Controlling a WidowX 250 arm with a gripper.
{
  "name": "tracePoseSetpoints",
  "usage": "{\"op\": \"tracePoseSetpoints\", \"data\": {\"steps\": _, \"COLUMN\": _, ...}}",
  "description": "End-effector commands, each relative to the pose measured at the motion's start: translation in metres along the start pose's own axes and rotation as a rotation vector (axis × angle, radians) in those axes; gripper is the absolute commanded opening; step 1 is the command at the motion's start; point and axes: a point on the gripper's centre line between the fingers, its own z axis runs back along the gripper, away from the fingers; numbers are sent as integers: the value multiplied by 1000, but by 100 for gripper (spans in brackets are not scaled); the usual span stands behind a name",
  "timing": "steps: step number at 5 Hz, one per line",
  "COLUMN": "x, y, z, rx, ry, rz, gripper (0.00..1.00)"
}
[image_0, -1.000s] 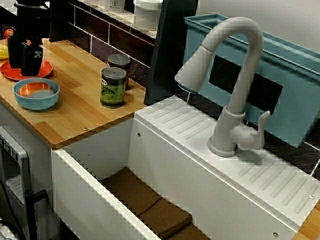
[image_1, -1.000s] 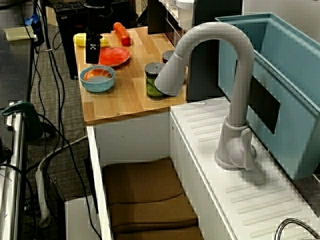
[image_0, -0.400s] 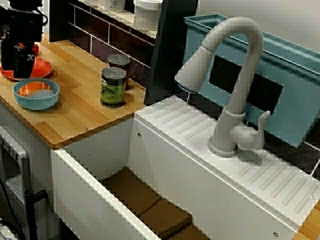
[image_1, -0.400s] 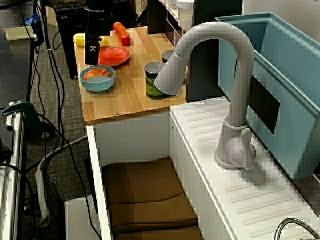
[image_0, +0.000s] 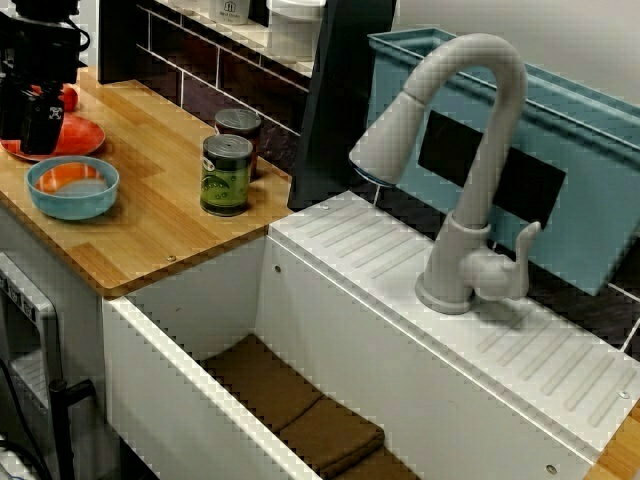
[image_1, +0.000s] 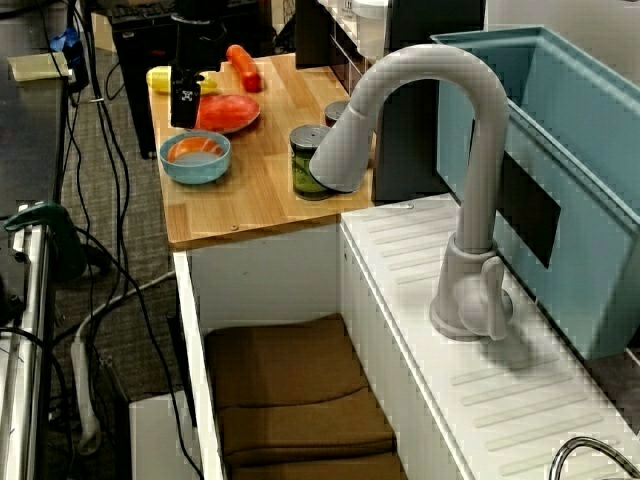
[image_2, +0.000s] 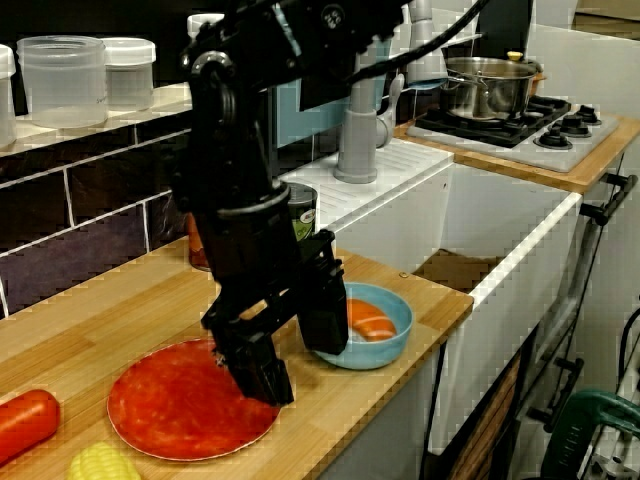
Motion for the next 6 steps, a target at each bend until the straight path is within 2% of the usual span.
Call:
{"op": "tracePoseSetpoints", "data": {"steps": 1, "x": -3, "y": 12, "z": 12, "rx": 35, "ry": -22, "rz": -2, "gripper": 0}}
{"op": "tracePoseSetpoints", "data": {"steps": 5, "x": -6, "y": -4, "z": -4, "rx": 40, "ry": 26, "rz": -30, "gripper": 0}}
{"op": "tracePoseSetpoints", "data": {"steps": 6, "x": -9, "y": -11, "z": -10, "rx": 28, "ry": 32, "rz": -35, "gripper": 0}}
